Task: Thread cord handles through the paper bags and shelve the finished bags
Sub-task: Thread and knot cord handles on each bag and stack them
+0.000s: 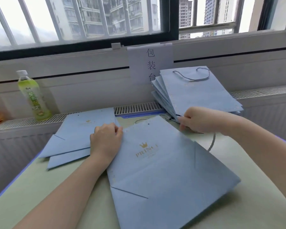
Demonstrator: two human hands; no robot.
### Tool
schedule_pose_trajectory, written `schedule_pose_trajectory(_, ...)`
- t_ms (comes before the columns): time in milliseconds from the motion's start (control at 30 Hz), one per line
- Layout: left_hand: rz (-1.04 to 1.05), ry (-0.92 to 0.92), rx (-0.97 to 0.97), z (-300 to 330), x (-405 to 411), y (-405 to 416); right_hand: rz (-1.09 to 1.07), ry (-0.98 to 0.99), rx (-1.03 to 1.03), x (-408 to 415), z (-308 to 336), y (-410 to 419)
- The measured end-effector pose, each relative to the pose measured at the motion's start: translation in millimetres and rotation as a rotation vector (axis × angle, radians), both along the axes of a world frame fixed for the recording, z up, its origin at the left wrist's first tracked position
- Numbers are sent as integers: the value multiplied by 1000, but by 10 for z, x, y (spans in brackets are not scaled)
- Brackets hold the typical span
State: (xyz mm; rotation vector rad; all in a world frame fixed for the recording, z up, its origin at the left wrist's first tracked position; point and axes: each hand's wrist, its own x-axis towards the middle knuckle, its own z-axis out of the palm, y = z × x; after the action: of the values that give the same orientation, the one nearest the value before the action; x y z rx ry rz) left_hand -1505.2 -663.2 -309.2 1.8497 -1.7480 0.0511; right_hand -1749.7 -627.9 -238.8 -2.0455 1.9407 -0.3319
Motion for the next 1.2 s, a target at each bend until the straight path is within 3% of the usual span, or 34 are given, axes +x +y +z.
schedule_pose_trajectory(67, -34, -29, 19, -24, -41, -1, 0, -47, -223, 44, -7, -28)
schedule_pose_trajectory(167, -101, -4, 5, -20, -99, 9, 122, -331, -475, 124, 28, 13)
schedule_pose_trajectory(300, -208, -41, -36, 10, -234, 85, 284, -600, -592, 293, -42, 113)
schedule_pose_trajectory(533, -401, -4, 49, -26, -390, 152, 397, -335, -444, 525, -569, 49)
schedule_pose_trajectory(733, -641, 131, 214, 95, -276, 154, 363, -289, -415, 473, -566, 11)
schedule_pose_trajectory(867, -772, 152, 441, 208, -237, 189, 345, -358, -387, 397, -501, -43)
schedule_pose_trajectory(1000, -831, 193, 481, 216, -272, 240, 323, -545, -358, 413, -455, -36)
schedule_pose_trajectory(1200, -806, 214, 332, 157, -355, 259, 236, -144, -514, 515, -566, 60)
